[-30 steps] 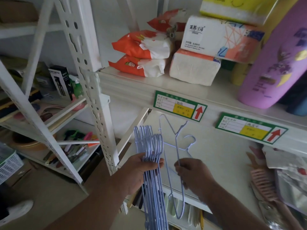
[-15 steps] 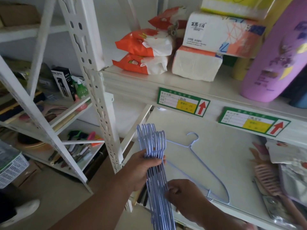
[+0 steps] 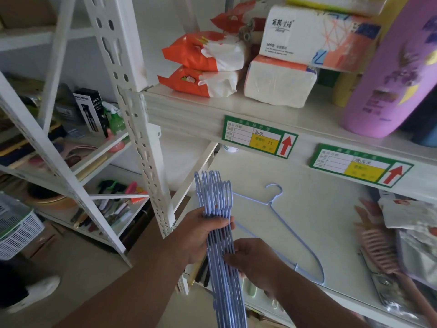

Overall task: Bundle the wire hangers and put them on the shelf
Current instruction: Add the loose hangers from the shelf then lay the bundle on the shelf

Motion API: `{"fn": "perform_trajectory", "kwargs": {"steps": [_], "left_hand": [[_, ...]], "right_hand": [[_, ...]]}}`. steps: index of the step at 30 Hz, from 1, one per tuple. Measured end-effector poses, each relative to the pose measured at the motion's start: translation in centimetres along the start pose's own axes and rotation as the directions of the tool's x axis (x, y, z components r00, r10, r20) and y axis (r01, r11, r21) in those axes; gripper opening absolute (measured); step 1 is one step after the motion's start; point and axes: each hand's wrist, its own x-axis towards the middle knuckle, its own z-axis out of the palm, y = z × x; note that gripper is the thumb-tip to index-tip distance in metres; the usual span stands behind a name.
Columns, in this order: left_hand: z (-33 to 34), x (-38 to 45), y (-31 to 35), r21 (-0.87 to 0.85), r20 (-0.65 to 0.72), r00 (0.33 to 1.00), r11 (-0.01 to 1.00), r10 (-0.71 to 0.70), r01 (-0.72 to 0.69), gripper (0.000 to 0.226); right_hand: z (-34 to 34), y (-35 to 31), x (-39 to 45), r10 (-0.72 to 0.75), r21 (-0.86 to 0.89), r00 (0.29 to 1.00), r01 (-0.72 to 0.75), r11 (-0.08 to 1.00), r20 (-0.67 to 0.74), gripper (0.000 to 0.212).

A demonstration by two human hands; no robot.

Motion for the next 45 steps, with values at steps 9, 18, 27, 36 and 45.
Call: {"fn": "perform_trajectory", "kwargs": {"steps": [9,18,27,36,45], "left_hand": [[-0.4,-0.2,0.2,-0.017,-0.051,0.999,1.000,0.007,-0.008,0.019],[-1.1,-0.3,0.1,-0.065,-0.048,0.999,0.998,-0.004,0.000,0.026],[-0.4,-0.9,1.0,-0.057,-0.082,0.996,0.997,0.043,-0.048,0.027],[-0.4,0.0,1.0,-0.053,-0.045,0.998,0.998,0.044,-0.047,0.025],[0.2,1.3,0.5,-0.055,-0.004,1.000,0.998,-0.006,0.006,0.017]], "right_hand": [[-7.0,3.0,3.8,-0.104,-0.293,0.890,-0.034,0.956,-0.444,0.020],[-12.5,9.3,6.9,0.026,-0.557,0.865,-0.345,0.755,-0.500,0.017],[-12.4,7.7,6.7,0.160,-0.654,0.911,-0.388,0.649,-0.381,0.017],[-10.9,7.6,5.4,0.142,-0.095,0.900,-0.198,0.976,-0.412,0.017],[-4.8,3.1,0.6,-0.131,-0.136,0.991,0.135,0.981,0.036,0.010]]}}
